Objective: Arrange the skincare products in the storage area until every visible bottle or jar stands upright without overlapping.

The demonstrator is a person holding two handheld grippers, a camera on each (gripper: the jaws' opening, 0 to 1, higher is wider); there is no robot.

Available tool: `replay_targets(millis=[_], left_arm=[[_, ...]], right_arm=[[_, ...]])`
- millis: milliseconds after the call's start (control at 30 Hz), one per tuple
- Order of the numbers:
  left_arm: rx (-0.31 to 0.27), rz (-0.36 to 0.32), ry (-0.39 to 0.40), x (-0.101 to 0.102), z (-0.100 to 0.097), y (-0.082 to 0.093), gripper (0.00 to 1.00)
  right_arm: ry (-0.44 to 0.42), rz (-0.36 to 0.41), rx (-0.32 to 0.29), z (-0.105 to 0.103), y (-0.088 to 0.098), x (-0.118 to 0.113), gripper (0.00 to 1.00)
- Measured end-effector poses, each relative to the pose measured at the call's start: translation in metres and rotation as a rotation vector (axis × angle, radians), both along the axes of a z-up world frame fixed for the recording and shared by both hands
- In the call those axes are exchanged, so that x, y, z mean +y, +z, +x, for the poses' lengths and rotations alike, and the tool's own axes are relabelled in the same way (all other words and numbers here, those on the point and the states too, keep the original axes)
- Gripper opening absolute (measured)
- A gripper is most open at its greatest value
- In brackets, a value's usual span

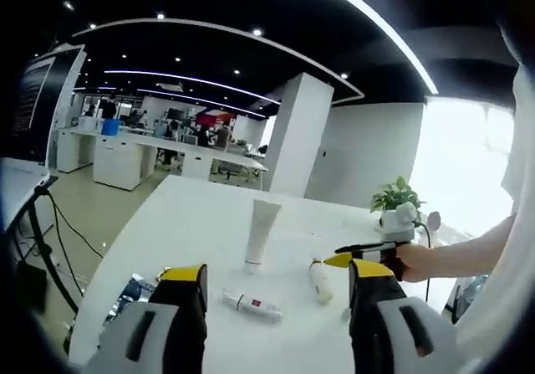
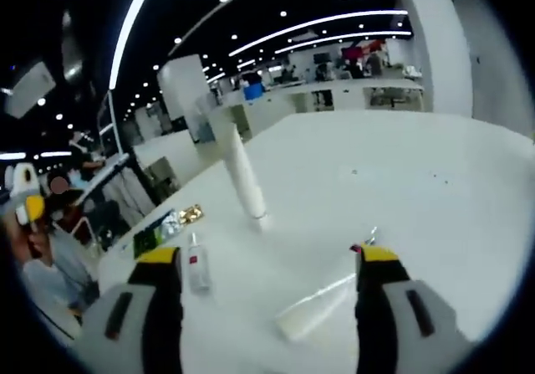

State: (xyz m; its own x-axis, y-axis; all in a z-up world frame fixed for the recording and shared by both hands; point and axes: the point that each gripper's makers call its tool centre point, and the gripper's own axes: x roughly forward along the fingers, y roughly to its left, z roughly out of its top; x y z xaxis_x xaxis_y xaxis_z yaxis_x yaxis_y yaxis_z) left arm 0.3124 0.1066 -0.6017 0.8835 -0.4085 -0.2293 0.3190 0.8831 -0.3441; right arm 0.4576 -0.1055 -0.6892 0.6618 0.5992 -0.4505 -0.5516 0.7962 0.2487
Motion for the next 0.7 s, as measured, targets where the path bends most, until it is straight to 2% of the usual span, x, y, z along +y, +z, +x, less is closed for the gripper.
replay_targets(millis=[200,267,433,500,567,600,700], left_arm=[[-0.001,-0.005,0.005,-0.005,-0.001,0.003,0.76],[0.005,-0.005,0.008,-0.009,0.001,0.002,0.77],[0.004,0.002,0.009,-0.015,0.0,0.001,0.77],[0.01,0.001,0.018,-0.018,-0.002,-0.002,0.76],[0.022,0.003,0.022,-0.022,-0.005,-0.006,0.76],[0.025,0.005,0.022,-0.023,-0.005,-0.007,0.76],[0.038,0.014,0.025,-0.026,-0.009,-0.012,0.74]], right_arm=[[-0.099,-0.001,0.024,0.009,-0.009,-0.03,0.86],[-0.164,-0.071,0.001,0.017,-0.013,-0.054,0.85],[-0.206,-0.063,0.029,0.022,-0.018,-0.071,0.84],[-0.226,-0.063,0.077,0.022,-0.028,-0.08,0.82],[-0.226,-0.014,0.149,0.016,-0.04,-0.079,0.77],[-0.222,-0.015,0.182,0.012,-0.046,-0.08,0.74],[-0.21,-0.032,0.208,0.01,-0.058,-0.08,0.72]])
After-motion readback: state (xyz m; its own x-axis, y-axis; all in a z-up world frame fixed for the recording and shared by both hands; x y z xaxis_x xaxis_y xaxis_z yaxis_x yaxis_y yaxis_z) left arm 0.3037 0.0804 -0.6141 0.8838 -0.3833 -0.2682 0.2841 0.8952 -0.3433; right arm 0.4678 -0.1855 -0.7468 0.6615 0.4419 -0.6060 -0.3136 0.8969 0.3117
